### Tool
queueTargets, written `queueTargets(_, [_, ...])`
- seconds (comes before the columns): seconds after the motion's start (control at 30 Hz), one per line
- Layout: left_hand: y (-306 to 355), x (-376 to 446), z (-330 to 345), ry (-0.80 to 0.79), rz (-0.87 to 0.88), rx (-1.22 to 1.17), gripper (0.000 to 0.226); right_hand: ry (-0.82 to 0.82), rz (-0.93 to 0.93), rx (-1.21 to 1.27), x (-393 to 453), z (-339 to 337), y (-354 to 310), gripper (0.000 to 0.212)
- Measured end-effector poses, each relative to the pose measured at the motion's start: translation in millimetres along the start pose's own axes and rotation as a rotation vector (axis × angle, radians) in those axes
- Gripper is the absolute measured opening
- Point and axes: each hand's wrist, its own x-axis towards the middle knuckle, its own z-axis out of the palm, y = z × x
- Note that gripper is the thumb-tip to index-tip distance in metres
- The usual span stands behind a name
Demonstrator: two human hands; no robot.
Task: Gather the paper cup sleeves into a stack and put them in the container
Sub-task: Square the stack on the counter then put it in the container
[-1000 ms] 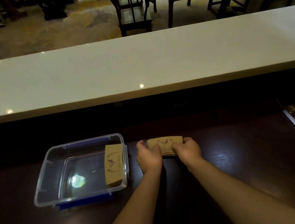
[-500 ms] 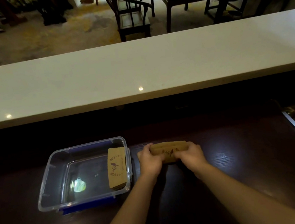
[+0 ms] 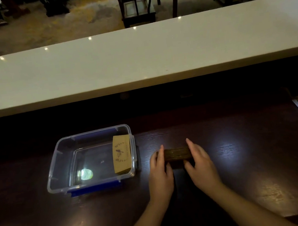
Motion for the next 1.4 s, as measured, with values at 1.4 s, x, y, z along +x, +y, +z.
queueTargets(1.4, [-6.1,43.8,-201.4,-0.035,-0.482,-0.727,0.012,-0.521,0.195,0.943,50.7,24.1,-161.0,0.035])
